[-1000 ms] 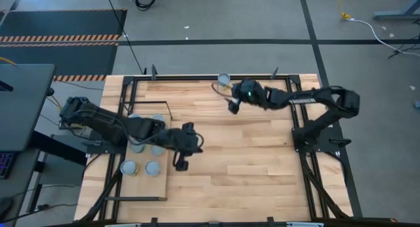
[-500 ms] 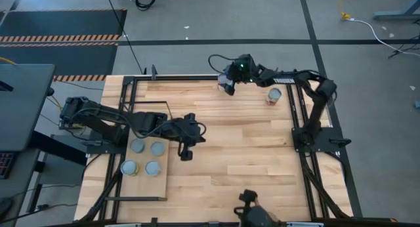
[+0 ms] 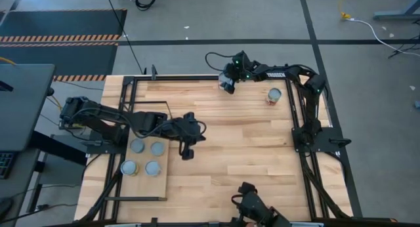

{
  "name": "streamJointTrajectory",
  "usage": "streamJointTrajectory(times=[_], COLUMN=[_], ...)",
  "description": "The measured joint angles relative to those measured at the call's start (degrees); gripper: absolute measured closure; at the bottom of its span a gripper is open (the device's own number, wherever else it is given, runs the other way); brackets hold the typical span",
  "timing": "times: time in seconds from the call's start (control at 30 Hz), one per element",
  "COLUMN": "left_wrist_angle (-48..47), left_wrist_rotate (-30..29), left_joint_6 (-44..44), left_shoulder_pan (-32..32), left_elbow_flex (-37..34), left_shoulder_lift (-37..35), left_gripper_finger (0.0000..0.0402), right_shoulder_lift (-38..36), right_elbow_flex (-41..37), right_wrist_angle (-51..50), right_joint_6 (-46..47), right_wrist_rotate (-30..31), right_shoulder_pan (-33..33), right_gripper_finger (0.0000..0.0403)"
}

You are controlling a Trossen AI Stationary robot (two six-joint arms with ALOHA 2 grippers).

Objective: Pick and place cans onto a shelf
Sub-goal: Put the canned mixed fruits on the shelf

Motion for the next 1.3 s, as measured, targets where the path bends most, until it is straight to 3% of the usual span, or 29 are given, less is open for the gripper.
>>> streamJointTrajectory(times=[0.17, 0.37, 0.53, 0.6, 0.7, 0.83, 1.0, 1.13, 1.3], left_wrist_angle=[1.2, -0.7, -5.7, -7.8, -13.4, -22.6, -33.6, -39.3, -35.0], left_wrist_rotate=[-1.4, -7.2, -9.0, -8.9, -8.1, -5.3, -3.8, -8.6, -17.6], left_joint_6=[0.0, -3.5, -2.7, -2.9, -6.9, -17.6, -31.8, -37.1, -40.0], left_shoulder_pan=[0.1, -0.5, -1.1, -1.3, -1.7, -3.9, -10.1, -16.7, -22.5], left_elbow_flex=[0.0, 1.0, 2.5, 2.6, 2.6, 2.6, 2.7, 2.6, 2.6], left_shoulder_lift=[0.0, -0.7, -3.6, -5.3, -8.0, -11.1, -14.9, -15.5, -14.4], left_gripper_finger=[0.0392, 0.0391, 0.039, 0.0388, 0.0369, 0.0312, 0.0226, 0.0199, 0.0196], right_shoulder_lift=[-0.1, -0.2, -0.6, -0.7, -0.9, -1.2, -1.2, -1.2, -1.2], right_elbow_flex=[0.0, 0.0, 0.0, 0.0, 0.0, 0.0, 0.0, 0.0, 0.0], right_wrist_angle=[1.1, 0.4, -0.7, -1.0, -2.0, -1.7, -0.1, 1.7, 2.6], right_joint_6=[0.6, 0.5, 2.2, 2.9, 4.2, 6.4, 10.5, 12.3, 12.5], right_wrist_rotate=[-0.3, -0.7, -8.3, -8.7, -5.4, 2.7, 4.5, 5.0, 11.1], right_shoulder_pan=[0.6, 2.8, 9.2, 13.5, 20.5, 29.8, 38.9, 45.6, 53.4], right_gripper_finger=[0.0031, 0.0115, 0.0117, 0.0117, 0.0117, 0.0117, 0.0108, 0.0111, 0.0108])
